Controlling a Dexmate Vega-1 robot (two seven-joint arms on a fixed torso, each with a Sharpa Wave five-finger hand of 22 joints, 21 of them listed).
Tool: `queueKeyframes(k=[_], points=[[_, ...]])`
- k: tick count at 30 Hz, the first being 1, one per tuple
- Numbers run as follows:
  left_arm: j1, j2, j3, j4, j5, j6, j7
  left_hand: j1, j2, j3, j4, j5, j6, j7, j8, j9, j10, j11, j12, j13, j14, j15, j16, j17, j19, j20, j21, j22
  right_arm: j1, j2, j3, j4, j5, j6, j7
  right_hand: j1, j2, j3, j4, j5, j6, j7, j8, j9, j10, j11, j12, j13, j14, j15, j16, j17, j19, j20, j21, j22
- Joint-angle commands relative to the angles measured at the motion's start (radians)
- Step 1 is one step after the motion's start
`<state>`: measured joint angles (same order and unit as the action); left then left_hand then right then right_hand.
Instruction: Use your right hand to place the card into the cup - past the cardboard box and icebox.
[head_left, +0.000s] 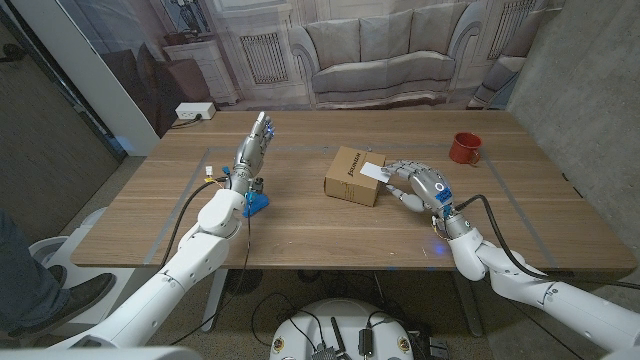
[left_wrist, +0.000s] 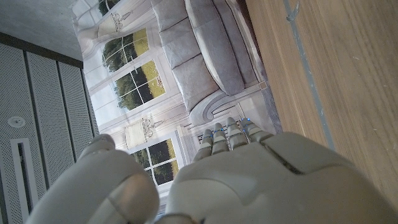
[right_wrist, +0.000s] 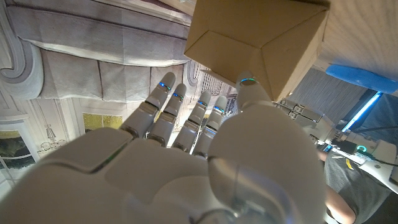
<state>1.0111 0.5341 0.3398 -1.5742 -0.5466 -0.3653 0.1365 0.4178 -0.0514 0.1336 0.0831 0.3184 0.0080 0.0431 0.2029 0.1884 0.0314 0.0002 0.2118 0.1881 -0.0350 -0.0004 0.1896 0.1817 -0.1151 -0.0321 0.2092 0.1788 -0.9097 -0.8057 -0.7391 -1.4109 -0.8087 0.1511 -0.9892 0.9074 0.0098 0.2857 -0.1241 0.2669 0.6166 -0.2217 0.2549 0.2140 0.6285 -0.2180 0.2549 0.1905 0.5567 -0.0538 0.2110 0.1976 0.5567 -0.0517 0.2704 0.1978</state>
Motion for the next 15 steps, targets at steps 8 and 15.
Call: queueKeyframes(k=[8, 15], points=[[0.031, 0.015, -0.013, -0.034, 0.011, -0.001, 0.018, 0.004, 0.001, -0.006, -0.002, 0.0, 0.005, 0.0, -0.003, 0.001, 0.004, 0.0, -0.003, 0.005, -0.006, 0.0, 0.0, 0.003, 0.002, 0.007, -0.006, 0.003, 0.034, 0.021, -0.027, 0.046, 0.001, 0.014, -0.012, 0.006, 0.009, 0.0, -0.001, 0.004, 0.004, -0.002, -0.003, 0.002, -0.005, 0.001, -0.004, 0.003, 0.009, -0.149, -0.003, 0.004, 0.007, -0.105, 0.005, 0.002], [0.032, 0.013, -0.012, -0.032, 0.008, 0.001, 0.016, 0.005, 0.001, -0.007, -0.002, 0.0, 0.004, 0.001, -0.003, 0.001, 0.005, 0.001, -0.003, 0.005, -0.005, 0.0, 0.001, 0.003, 0.002, 0.007, -0.006, 0.003, 0.043, 0.025, -0.033, 0.055, -0.001, 0.008, -0.019, 0.007, 0.011, -0.001, 0.0, 0.004, 0.004, -0.002, -0.004, 0.002, -0.006, 0.001, -0.006, 0.003, 0.012, -0.148, -0.003, 0.004, 0.009, -0.106, 0.006, 0.002]])
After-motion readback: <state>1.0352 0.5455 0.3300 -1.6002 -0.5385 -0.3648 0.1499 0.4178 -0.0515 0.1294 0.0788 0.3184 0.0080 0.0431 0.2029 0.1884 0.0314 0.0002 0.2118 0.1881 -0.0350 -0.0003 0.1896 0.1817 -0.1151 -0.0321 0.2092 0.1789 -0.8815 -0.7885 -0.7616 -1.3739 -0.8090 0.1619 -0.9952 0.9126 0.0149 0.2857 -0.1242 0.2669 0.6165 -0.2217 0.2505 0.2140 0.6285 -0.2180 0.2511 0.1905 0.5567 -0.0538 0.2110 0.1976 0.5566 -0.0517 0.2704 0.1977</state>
